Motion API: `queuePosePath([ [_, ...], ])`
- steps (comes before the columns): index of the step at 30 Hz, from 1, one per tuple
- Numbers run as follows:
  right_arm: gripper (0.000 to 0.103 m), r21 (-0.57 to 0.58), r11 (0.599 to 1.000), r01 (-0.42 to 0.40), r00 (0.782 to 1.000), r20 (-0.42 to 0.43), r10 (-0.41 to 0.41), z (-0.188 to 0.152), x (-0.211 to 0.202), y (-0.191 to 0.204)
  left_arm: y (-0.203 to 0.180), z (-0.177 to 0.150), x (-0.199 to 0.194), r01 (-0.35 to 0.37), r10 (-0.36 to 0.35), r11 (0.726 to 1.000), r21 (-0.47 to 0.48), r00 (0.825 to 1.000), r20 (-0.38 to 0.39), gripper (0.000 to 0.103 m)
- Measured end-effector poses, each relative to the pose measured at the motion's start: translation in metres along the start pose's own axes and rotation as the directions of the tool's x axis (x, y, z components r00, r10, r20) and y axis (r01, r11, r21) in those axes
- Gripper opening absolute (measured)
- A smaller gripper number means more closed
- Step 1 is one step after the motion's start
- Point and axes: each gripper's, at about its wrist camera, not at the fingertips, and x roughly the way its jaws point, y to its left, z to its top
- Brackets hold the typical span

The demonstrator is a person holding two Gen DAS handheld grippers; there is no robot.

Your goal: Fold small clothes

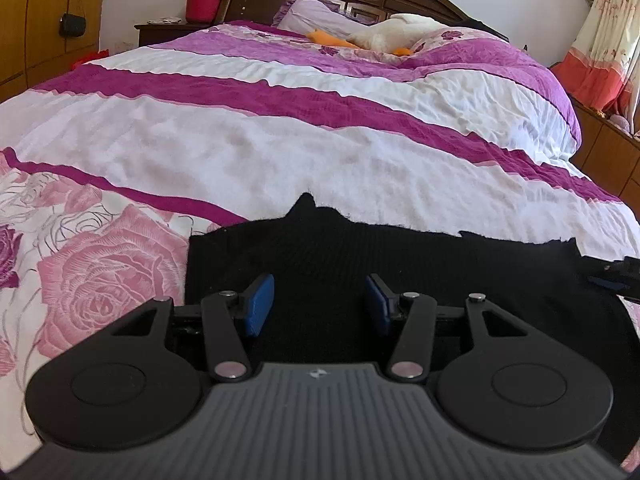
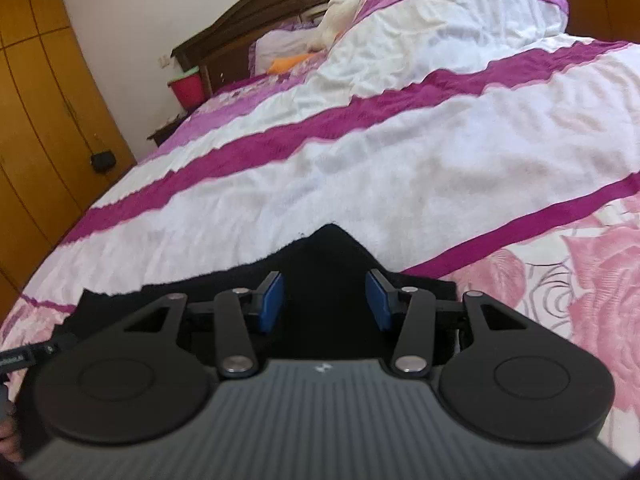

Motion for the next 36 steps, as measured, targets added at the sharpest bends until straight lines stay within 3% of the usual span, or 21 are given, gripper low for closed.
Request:
queuePosePath([
  [7,0.05,-0.028,0.999,-0.033,0.998,0.047,0.034,-0.004,-0.052,0.007,0.001,0.007,-0.033,-0.029,0.029,0.999,0.021,1.0,0.001,0.057],
  [14,0.05,0.011,1.0,0.009,0.999,0.05,-0.01,-0.019,-0.09,-0.002,0.007,-0.003,-0.076,-0.073,0.074,0.997,0.036,0.997,-0.007,0.063],
  [20,0.052,0.083,0.995,0.05,0.998,0.02,-0.052,-0.046,-0.111,-0.011,0.01,-0.023,-0.096,-0.082,0.083,0.997,0.013,0.995,-0.057,0.064],
  [29,0.053,0.244,0.97,0.013,1.0,-0.003,-0.013,-0.084,-0.117,-0.029,0.006,-0.048,-0.102,-0.102,0.104,0.994,0.027,0.991,-0.082,0.075],
  [32,0.06,0.25,0.968,-0.021,1.0,0.005,0.021,-0.089,-0.111,-0.029,0.008,-0.052,-0.099,-0.107,0.108,0.994,0.017,0.99,-0.086,0.077],
  [36,0.061,0.247,0.967,-0.062,0.998,0.001,0.064,-0.092,-0.097,-0.028,0.011,-0.055,-0.094,-0.108,0.107,0.994,-0.003,0.991,-0.084,0.08],
])
